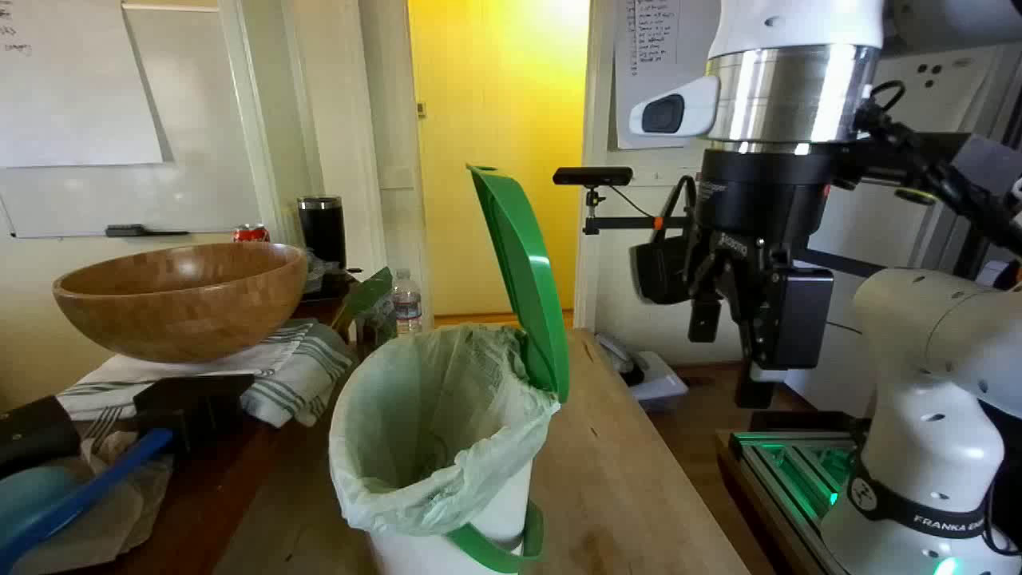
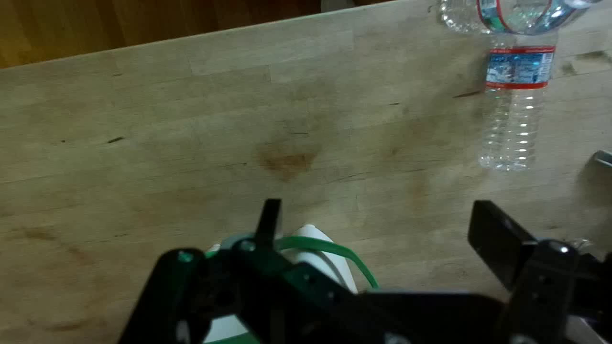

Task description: Close the bin

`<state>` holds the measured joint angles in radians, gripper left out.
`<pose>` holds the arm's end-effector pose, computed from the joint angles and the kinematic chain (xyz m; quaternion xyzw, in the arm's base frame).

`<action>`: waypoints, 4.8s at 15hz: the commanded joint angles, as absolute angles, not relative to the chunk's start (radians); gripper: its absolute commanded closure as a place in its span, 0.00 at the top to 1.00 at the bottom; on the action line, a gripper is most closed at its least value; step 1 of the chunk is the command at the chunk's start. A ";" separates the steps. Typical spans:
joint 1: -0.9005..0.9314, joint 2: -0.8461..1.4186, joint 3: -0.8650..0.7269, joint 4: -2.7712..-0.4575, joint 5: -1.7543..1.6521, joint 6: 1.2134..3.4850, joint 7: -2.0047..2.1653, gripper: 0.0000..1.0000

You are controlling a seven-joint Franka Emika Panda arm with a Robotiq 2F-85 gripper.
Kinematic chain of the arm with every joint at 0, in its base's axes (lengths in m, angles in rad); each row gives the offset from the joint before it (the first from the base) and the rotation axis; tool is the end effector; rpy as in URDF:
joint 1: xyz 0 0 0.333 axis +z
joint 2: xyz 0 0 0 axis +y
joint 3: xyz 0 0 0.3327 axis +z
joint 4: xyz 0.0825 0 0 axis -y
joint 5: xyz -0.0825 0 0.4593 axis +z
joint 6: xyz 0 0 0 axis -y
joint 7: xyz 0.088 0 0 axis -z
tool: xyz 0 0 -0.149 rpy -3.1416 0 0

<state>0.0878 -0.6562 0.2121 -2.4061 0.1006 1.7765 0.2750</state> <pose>0.4005 0.1399 0.4927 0.9997 -0.0185 0.0121 0.0123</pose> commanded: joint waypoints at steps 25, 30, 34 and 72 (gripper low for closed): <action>0.058 -0.714 0.082 -2.410 -0.088 2.041 0.003 1.00; 0.056 -0.710 0.068 -2.413 -0.090 2.070 -0.014 1.00; 0.045 -0.727 0.088 -2.417 -0.107 2.112 0.014 1.00; 0.016 -0.550 0.001 -2.427 -0.100 2.462 -0.111 1.00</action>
